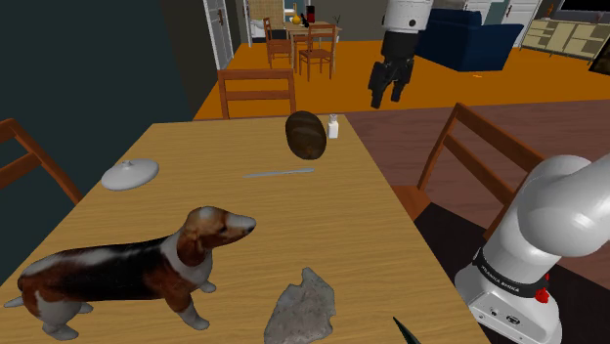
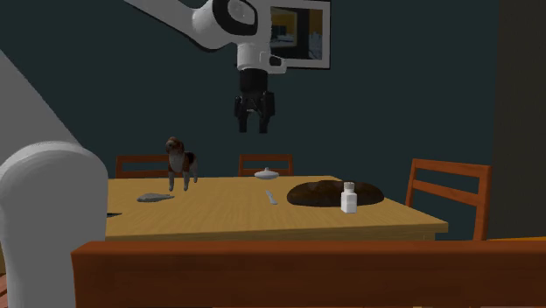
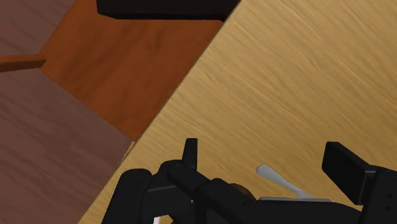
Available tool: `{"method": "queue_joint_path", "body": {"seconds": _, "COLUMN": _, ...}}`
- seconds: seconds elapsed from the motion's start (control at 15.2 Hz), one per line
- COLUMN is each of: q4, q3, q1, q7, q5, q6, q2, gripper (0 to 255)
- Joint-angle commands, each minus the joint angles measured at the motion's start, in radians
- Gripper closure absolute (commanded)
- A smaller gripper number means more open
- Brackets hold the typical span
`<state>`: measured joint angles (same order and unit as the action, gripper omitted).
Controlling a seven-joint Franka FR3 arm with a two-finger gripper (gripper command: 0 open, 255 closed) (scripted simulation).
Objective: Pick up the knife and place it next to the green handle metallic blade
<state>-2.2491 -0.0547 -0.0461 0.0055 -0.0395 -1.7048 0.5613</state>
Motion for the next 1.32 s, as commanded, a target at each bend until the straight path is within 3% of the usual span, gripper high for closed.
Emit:
{"method": "queue_joint_path", "body": {"seconds": 0.0, "q4": 0.035, "q3": 0.004, "q1": -0.02, "q7": -0.044, "q5": 0.006, "q6": -0.031, "q2": -0.08, "gripper": 0}}
{"method": "queue_joint_path", "body": {"seconds": 0.59, "q4": 0.236, "q3": 0.038, "q1": -0.09, "q7": -0.224, "q5": 0.041, "q6": -0.119, "q2": -0.433, "gripper": 0}}
{"method": "queue_joint_path", "body": {"seconds": 1.25, "q4": 0.517, "q3": 0.103, "q1": -0.16, "q7": -0.379, "q5": 0.118, "q6": -0.141, "q2": -0.802, "gripper": 0}}
